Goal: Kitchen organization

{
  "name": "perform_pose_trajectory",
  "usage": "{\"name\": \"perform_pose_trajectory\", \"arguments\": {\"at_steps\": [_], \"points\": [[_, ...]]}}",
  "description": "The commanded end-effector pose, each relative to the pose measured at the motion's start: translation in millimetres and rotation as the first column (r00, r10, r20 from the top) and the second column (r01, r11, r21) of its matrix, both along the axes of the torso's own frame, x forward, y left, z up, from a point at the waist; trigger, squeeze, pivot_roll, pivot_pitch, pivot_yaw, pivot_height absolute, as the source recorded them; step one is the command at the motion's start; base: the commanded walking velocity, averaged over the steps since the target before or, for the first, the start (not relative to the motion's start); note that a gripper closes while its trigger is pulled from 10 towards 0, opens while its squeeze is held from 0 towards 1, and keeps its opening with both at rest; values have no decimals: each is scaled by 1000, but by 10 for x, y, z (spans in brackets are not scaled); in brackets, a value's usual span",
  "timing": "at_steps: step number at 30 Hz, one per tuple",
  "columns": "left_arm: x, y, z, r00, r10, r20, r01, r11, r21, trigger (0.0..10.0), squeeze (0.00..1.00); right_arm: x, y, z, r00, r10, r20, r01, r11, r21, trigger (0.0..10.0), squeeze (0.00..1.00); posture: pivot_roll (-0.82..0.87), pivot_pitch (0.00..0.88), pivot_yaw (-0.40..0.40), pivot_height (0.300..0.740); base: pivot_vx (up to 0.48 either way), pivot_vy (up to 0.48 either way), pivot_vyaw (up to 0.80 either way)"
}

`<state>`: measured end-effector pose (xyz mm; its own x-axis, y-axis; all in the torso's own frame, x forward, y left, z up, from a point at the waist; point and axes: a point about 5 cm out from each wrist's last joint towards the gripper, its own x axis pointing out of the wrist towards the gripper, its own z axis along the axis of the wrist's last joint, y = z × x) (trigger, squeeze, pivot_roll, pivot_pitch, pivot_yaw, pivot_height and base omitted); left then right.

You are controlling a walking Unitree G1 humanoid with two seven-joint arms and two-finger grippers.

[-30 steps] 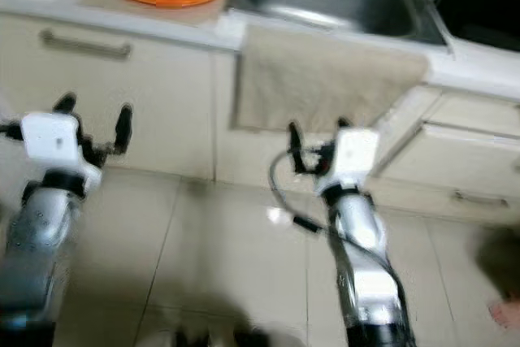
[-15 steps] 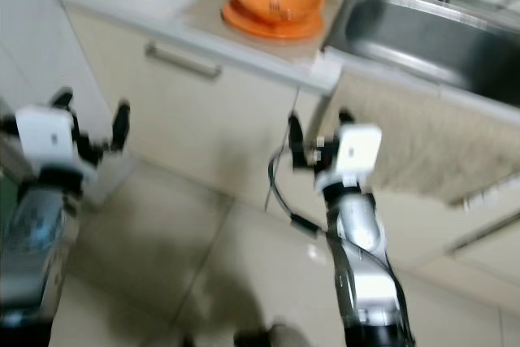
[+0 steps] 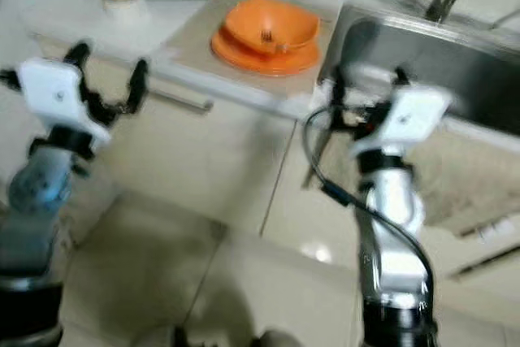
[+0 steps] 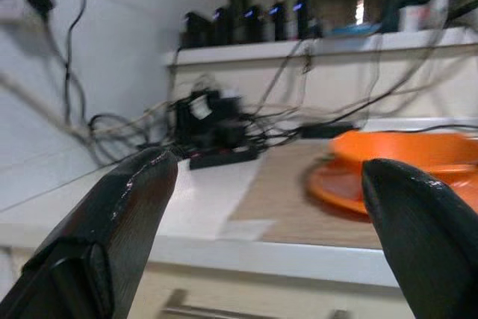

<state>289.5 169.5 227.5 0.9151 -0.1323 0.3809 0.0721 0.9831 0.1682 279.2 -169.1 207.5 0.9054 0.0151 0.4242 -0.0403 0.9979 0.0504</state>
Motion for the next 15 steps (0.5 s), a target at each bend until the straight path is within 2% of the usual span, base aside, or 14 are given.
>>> {"name": "perform_pose_trajectory", "arguments": {"at_steps": [1, 7, 13, 15], "points": [[-52, -138, 25, 999, -43, 16, 43, 999, -3, 10000, 0, -59, -75, 2, 1000, -31, -1, 31, 999, -10, 10000, 0, -194, 126, -64, 740, 382, 0, -788], [-115, -200, 64, 996, -73, 41, 72, 997, 33, 10000, 0, -123, -84, -12, 999, -32, -18, 32, 999, -18, 10000, 0, -194, 129, -66, 740, 373, 0, -788], [-140, -215, 73, 995, -92, 43, 91, 996, 19, 10000, 0, -170, -81, 29, 999, -36, -6, 36, 999, -12, 10000, 0, -200, 136, -62, 740, 377, 0, -786], [-140, -217, 62, 995, -94, 40, 93, 995, 21, 10000, 0, -166, -65, 39, 1000, -27, 1, 27, 1000, -14, 10000, 0, -201, 137, -62, 740, 375, 0, 0]]}}
